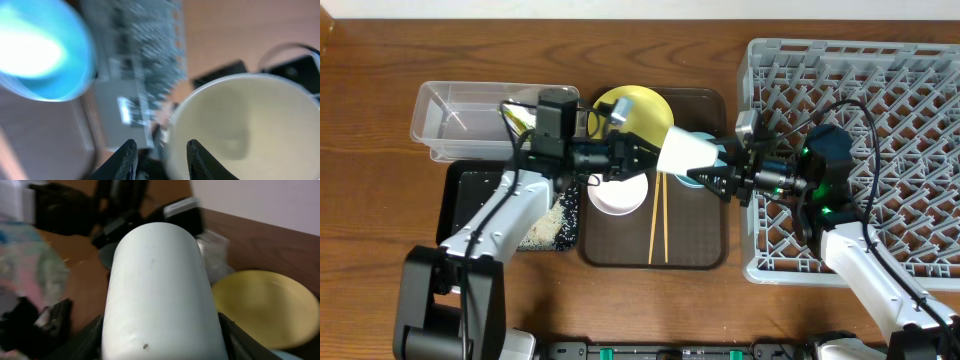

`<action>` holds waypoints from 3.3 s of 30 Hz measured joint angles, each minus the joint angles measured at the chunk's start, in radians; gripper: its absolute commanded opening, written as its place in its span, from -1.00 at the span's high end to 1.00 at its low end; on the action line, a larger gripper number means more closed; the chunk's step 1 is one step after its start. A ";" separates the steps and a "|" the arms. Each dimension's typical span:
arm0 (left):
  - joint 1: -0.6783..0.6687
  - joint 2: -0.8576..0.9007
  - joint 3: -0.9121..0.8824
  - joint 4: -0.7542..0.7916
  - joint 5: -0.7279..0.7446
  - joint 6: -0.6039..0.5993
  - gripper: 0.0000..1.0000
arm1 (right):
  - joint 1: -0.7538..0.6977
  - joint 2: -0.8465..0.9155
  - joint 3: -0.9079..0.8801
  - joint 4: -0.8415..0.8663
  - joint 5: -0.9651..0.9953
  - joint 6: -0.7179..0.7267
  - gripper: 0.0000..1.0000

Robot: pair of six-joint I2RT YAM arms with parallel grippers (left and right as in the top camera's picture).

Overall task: Sort waste into correct bins and load items into the dishwasher rack
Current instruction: 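Hand the white cup from the left gripper to the right gripper, then place the white cup upside down in the dish rack with the right gripper, then reach the right gripper to the light-blue bowl and lift it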

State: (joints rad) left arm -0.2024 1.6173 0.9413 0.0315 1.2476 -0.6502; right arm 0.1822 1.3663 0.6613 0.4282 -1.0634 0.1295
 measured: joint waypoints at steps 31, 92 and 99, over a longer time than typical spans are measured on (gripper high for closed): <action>0.169 -0.352 0.000 -0.555 -0.749 0.397 0.31 | -0.322 -0.166 0.573 -1.623 0.893 -0.008 0.98; 0.170 -0.352 0.000 -0.868 -1.238 0.232 -0.19 | -0.094 0.117 0.654 -1.096 0.697 -0.248 -0.12; 0.187 -0.352 0.000 -0.883 -1.296 0.176 -0.22 | 0.086 0.241 0.655 -1.017 0.757 -0.351 -0.11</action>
State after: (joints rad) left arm -0.0154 1.2652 0.9413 -0.8520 -0.0483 -0.4740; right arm 0.2680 1.6070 1.3159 -0.5888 -0.3061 -0.2214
